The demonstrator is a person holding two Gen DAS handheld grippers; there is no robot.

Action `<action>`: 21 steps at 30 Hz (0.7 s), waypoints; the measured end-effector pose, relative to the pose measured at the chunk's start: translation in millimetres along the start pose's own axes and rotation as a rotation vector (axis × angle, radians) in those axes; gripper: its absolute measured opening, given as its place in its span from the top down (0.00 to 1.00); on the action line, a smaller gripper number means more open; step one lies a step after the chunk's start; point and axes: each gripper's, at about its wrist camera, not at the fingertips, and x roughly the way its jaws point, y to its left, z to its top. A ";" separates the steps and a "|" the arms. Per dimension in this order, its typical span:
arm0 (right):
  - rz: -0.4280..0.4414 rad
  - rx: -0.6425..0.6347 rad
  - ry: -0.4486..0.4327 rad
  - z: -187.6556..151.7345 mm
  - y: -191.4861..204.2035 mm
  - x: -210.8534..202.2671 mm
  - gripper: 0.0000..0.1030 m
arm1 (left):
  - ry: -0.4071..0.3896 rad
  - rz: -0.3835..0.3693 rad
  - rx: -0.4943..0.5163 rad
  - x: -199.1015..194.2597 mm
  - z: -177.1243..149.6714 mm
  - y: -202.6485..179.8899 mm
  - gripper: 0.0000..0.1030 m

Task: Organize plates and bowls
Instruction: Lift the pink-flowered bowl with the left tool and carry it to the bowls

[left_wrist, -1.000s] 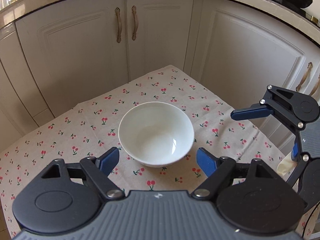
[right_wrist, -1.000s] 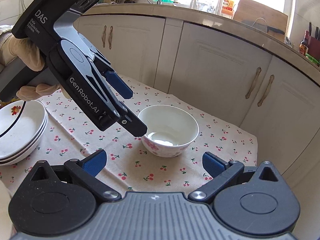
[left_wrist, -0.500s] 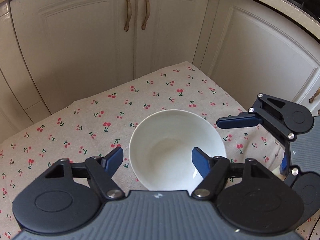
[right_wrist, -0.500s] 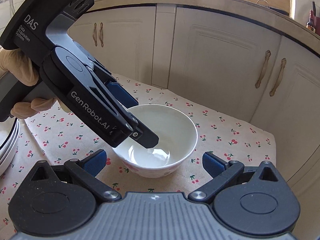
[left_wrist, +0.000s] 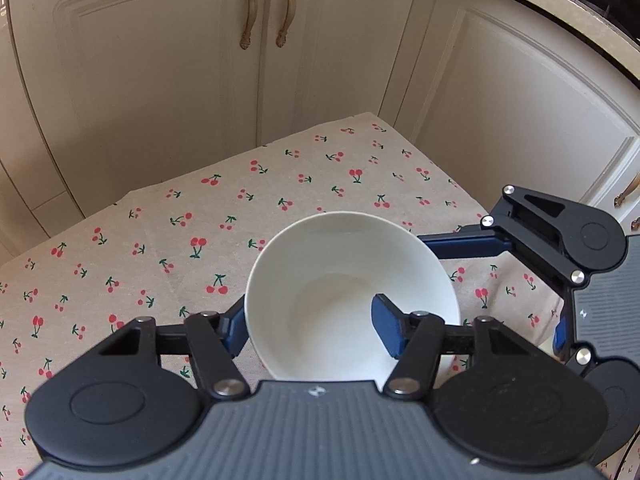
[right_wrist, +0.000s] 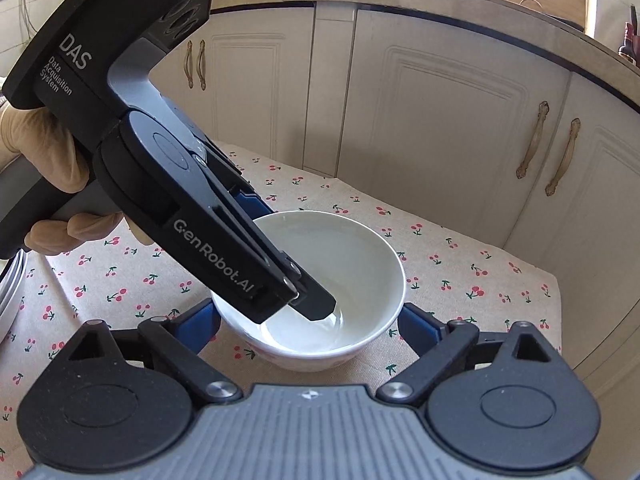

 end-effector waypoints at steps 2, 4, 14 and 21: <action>-0.002 0.001 0.001 1.0 0.6 0.1 0.06 | -0.003 -0.003 -0.003 0.0 -0.6 0.5 0.41; -0.002 0.005 0.000 1.2 0.4 -0.2 0.06 | -0.003 -0.004 -0.006 -0.2 -0.7 0.4 0.41; 0.001 0.015 0.011 3.5 1.7 -4.4 0.06 | -0.003 -0.003 -0.001 -6.8 -4.1 -4.8 0.41; 0.001 0.009 0.004 6.5 12.6 -25.5 0.06 | -0.017 0.000 0.012 -29.6 -10.1 -18.8 0.41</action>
